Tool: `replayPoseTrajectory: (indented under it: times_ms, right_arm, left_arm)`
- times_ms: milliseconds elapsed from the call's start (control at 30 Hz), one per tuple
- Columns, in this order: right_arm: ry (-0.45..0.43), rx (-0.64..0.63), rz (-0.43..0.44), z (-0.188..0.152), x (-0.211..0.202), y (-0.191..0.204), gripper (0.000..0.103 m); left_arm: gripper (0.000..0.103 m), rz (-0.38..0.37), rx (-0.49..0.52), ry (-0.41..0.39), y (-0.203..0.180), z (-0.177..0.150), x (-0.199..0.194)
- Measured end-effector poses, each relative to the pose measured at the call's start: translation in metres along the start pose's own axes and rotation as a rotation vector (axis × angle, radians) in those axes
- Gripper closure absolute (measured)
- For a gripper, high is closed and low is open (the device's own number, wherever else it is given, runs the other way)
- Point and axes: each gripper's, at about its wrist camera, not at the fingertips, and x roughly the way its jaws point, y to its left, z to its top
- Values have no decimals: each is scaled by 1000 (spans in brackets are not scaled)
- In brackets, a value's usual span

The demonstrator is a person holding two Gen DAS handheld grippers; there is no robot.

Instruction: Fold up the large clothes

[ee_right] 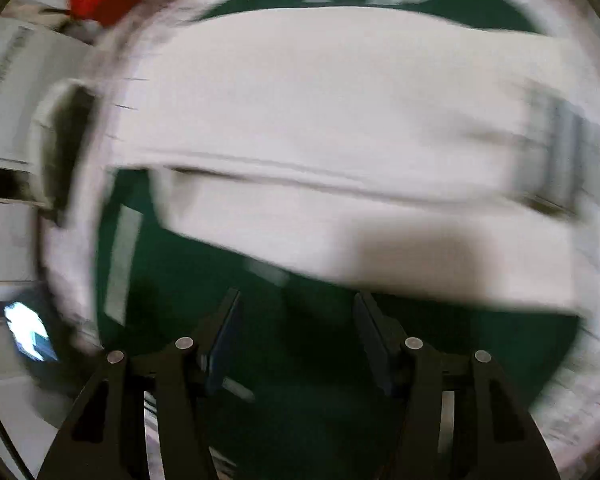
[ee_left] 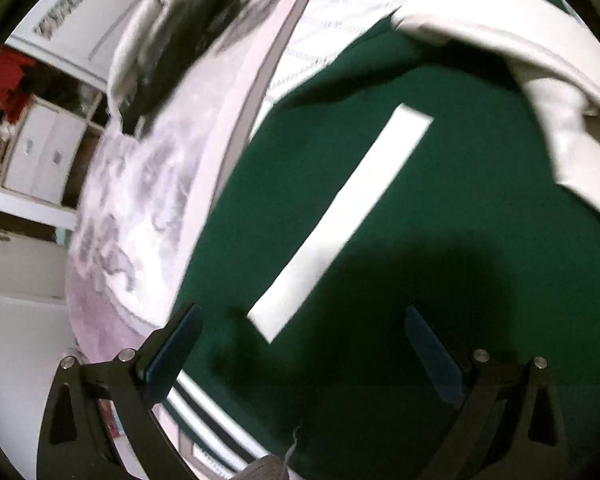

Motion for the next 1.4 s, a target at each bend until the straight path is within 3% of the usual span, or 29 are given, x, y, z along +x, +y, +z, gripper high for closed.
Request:
replayPoseTrajectory:
  times_ms: [100,200,300,433,533,633,667,800,867,933,1000,1067,1200,1233,1267,1300,1333,1400]
  right_arm:
    - [28,-89,-5,7,44,53,44]
    - [-20,-246,-141,43,84,125,42]
    - [-82,-408,-223,43,97,174,46]
    - [-113,-463,-226,43,119,221,47]
    - [-113,-463,-112,48,114,223,43]
    - [17,-339,157,63,121,205,37]
    - [43,-299,198,67,129,205,38]
    - [76,-144,291,68,84,153,38]
    - [11,-89,268,53,35,113,36]
    - [-49,-37,164,29,-6,76,25]
    - [-87,41,-16,-1,-41,27,25]
    - [-53,148,-195,-39,-64,-35,25]
    - [26,345,-264,-99,-57,-123,25]
    - [46,368,-243,-110,-50,-141,28]
    - [67,403,-192,-123,-39,-154,39]
    - [60,435,-161,-132,-34,-163,83]
    - [27,498,-173,-145,-34,-176,95]
    - [-50,703,-21,-168,-42,-209,98]
  left_arm:
    - [0,-59,-32,17,11,4,13]
    - [0,-75,-19,9,6,4,11]
    - [0,-111,-32,15,11,3,15]
    - [0,-233,-126,72,24,3,22]
    - [0,-251,-124,68,27,3,24]
    - [0,-260,-114,60,28,2,25]
    - [0,-264,-111,62,29,3,25]
    - [0,-240,-95,58,39,3,18]
    - [0,-214,-82,17,43,1,1]
    - [0,-204,-57,-22,43,-4,-16]
    - [0,-203,-18,-52,36,-13,-32]
    - [0,-204,50,-70,16,-23,-40]
    - [0,-206,187,-49,-36,-49,-36]
    - [0,-196,213,-48,-47,-53,-34]
    - [0,-179,240,-48,-54,-56,-30]
    - [0,-161,256,-55,-57,-57,-27]
    - [0,-158,261,-60,-58,-56,-24]
    - [0,-176,242,-44,-53,-51,-22]
